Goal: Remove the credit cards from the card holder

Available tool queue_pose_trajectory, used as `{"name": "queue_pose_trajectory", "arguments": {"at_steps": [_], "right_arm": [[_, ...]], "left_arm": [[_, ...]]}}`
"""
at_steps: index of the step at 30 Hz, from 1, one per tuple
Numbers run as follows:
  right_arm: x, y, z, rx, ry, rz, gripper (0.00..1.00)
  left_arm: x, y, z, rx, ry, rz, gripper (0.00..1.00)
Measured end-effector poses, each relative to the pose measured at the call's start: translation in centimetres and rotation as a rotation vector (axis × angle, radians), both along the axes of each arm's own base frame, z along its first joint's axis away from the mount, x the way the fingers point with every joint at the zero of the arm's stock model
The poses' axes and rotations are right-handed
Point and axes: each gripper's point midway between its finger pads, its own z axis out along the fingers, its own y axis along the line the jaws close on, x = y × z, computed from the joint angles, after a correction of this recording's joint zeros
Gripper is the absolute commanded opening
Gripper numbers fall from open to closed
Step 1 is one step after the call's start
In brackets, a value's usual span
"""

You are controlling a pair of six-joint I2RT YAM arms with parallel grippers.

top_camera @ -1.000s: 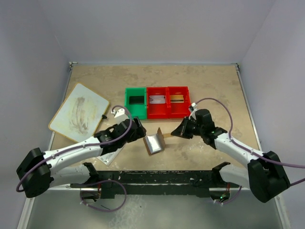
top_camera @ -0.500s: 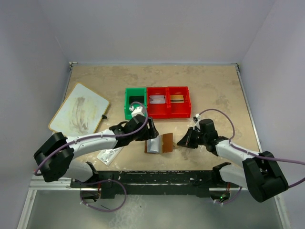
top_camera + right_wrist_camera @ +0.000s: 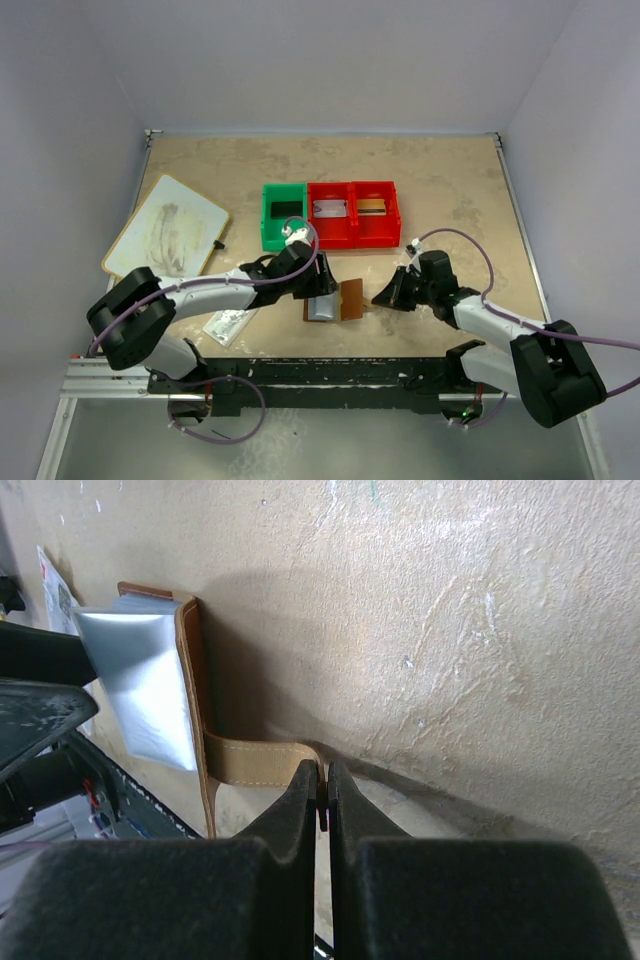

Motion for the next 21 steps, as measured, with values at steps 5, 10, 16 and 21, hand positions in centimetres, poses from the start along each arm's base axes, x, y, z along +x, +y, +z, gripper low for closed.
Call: {"name": "queue_pose_trajectory", "arguments": {"at_steps": [5,10,16,21], "right_arm": [[0.1,-0.1,0.0,-0.005,-0.002,-0.005,0.01],[0.1,-0.1,0.0,-0.004,-0.003,-0.004,0.07],[0.2,0.0,0.6,0.004,-0.024,-0.004,0.28],[1.0,0.0,3.1,0.007,-0.075,-0.015,0.35]], "left_arm": [[-0.2,-0.8,-1.3,-0.005,0.026,-0.023,0.54],[-0.7,-3.5,0.1,-0.078,0.021,-0.093,0.54],[-0.4,-7.2,2.4,-0.175,-0.005,-0.165,0.49],[-0.5,-7.1,0.1,-0.133,0.032,-0.164,0.37]]}}
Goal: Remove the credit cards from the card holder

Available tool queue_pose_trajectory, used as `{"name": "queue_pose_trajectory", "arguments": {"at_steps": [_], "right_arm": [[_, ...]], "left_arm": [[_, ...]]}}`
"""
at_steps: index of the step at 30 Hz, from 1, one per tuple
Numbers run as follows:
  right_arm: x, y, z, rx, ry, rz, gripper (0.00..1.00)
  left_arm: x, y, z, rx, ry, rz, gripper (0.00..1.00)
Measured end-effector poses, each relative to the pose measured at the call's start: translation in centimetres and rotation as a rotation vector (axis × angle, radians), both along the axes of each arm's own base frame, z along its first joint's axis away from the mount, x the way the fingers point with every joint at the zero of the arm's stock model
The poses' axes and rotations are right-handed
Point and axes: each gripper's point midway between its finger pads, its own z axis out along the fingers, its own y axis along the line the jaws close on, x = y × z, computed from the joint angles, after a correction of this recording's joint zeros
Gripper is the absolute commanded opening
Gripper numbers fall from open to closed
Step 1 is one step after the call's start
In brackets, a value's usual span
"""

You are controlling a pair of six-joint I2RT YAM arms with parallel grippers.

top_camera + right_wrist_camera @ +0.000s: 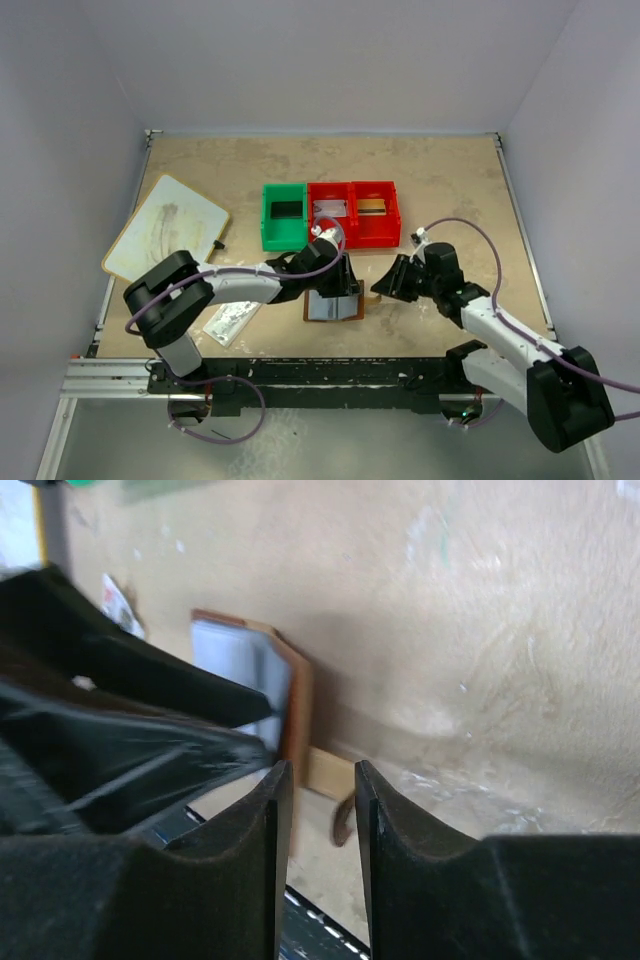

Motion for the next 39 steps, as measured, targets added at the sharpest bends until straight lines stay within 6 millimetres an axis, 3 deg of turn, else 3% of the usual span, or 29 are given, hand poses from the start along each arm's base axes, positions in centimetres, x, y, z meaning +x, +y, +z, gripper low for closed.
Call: {"name": "queue_pose_trajectory", "arguments": {"at_steps": [6,11,18,25,27,29,32,36,39], "right_arm": [[2.4,0.5,5.2,0.015,-0.117,-0.005,0.29],[2.7,1.8,6.3,0.076,-0.135,0.041,0.21],[2.5,3.3,4.5,0.101,-0.067,0.100,0.18],[0.5,4.8,0.8,0.047,0.054,0.176,0.16],[0.1,4.9,-0.2,0.024,0.078,0.180,0.16],[-0.3,4.5,-1.3,-0.004,0.097,0.171,0.16],[-1.0,3.7,-2.9,-0.042,0.127,0.154,0.18],[-0.8,3.5,-3.4,-0.050,0.119,0.143,0.20],[-0.6,3.6,-3.4,-0.050,0.111,0.141,0.20]], "left_arm": [[-0.8,0.3,-1.8,0.043,0.027,-0.012,0.31],[-1.4,0.2,-2.0,0.057,0.025,-0.027,0.28],[-1.8,1.0,-2.8,0.107,0.034,-0.035,0.27],[-1.8,1.6,-2.9,0.130,0.030,-0.031,0.27],[-1.9,1.8,-2.8,0.138,0.030,-0.027,0.31],[-1.7,2.2,-2.3,0.143,0.016,-0.011,0.40],[-1.0,3.3,-0.6,0.156,-0.034,0.037,0.46],[0.2,5.4,1.9,0.189,-0.118,0.115,0.46],[0.3,6.3,1.5,0.234,-0.127,0.130,0.46]]}}
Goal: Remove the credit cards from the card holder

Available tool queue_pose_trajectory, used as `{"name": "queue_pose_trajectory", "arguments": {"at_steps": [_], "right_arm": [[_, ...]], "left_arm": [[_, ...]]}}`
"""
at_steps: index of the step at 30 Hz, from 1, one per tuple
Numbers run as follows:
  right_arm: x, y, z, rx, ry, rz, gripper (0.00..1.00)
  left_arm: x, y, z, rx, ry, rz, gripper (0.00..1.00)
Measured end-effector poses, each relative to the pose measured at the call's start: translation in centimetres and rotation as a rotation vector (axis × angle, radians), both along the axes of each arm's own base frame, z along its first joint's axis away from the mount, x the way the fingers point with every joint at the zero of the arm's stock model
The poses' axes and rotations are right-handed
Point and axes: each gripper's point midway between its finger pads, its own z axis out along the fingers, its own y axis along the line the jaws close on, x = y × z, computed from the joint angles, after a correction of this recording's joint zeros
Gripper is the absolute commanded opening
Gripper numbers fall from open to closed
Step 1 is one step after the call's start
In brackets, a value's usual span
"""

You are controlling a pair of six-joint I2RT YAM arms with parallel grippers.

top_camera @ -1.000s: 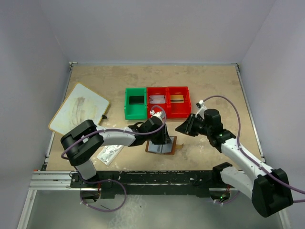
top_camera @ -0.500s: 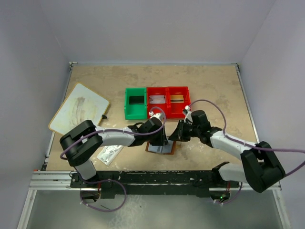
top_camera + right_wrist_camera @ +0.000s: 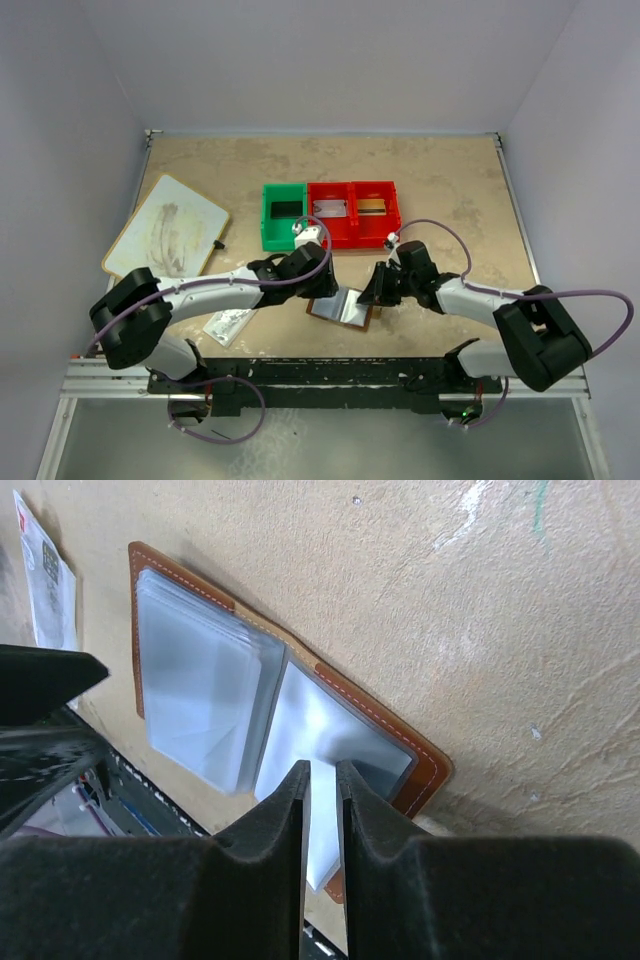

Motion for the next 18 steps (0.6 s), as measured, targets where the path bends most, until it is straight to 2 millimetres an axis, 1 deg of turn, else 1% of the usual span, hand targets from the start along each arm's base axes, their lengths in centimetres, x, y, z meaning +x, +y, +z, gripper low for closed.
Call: {"name": "queue_pose_trajectory", "arguments": {"at_steps": [3,5,13,18], "right_arm": [[0.1,0.0,0.0,-0.001,-0.003,-0.002,0.21],[0.1,0.0,0.0,-0.001,-0.004,-0.002,0.21],[0.2,0.0,0.0,0.000,-0.009,-0.004,0.21],[0.3,0.1,-0.1,0.001,-0.011,-0.004,0.21]], "left_arm": [[-0.4,0.6,-1.3,0.046,0.024,-0.005,0.43],[-0.5,0.8,-1.7,0.059,0.032,-0.010,0.42],[-0.8,0.7,-1.8,0.061,0.038,-0.029,0.40],[-1.4,0.8,-2.0,0.048,0.050,-0.044,0.40]]}}
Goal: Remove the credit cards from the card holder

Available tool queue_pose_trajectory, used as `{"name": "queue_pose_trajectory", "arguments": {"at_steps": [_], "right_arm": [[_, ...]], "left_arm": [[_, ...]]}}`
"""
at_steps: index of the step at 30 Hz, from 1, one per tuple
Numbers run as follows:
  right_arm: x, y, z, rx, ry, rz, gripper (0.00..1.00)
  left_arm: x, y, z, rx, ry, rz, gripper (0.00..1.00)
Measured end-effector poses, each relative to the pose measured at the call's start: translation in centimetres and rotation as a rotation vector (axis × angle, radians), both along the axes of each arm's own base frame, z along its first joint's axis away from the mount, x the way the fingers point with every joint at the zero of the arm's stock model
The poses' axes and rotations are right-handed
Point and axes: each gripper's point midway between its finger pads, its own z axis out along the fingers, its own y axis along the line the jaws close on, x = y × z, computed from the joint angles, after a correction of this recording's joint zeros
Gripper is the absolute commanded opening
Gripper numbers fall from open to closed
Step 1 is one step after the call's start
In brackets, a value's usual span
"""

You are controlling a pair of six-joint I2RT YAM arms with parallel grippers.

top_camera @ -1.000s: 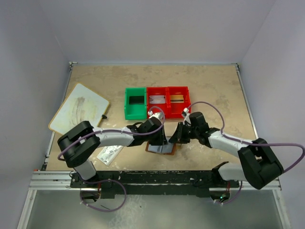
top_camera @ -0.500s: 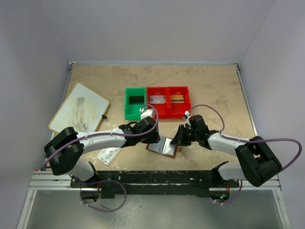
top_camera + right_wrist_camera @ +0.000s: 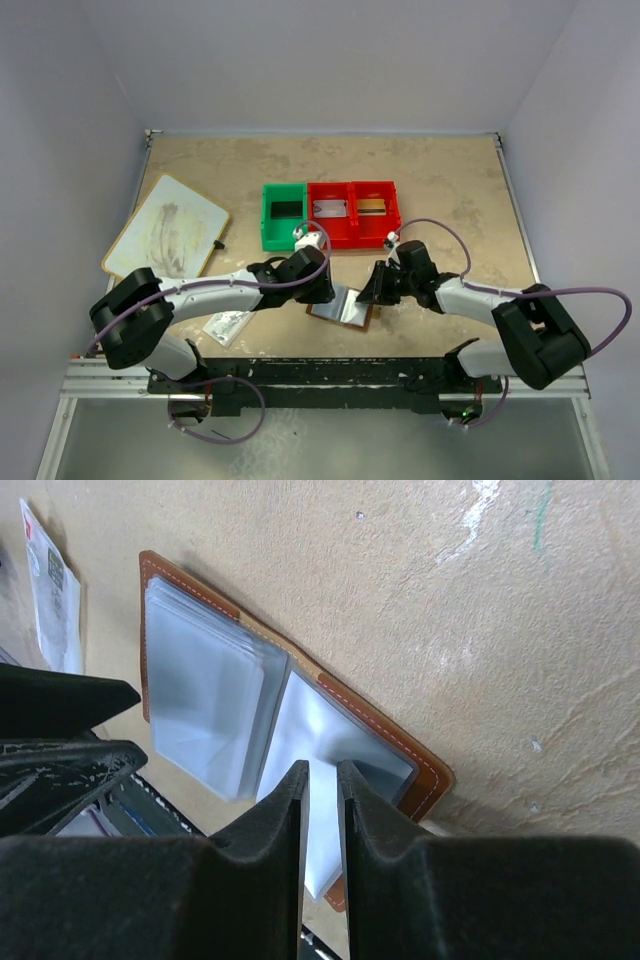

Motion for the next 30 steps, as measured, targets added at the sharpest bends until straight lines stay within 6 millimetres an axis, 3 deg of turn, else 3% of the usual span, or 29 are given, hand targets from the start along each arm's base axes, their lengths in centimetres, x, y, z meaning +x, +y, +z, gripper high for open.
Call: {"name": "queue_pose_trajectory", "arguments": {"at_steps": [9,30], "right_arm": [[0.3,0.2,0.0,0.008,-0.008,-0.001,0.21],[0.3,0.2,0.0,0.008,-0.010,0.000,0.21]], "left_arm": [[-0.3,-1.2,0.1,-0.049,0.015,-0.032,0.36],[-0.3,-0.1,-1.7,0.025,0.031,-0.009,0.33]]}}
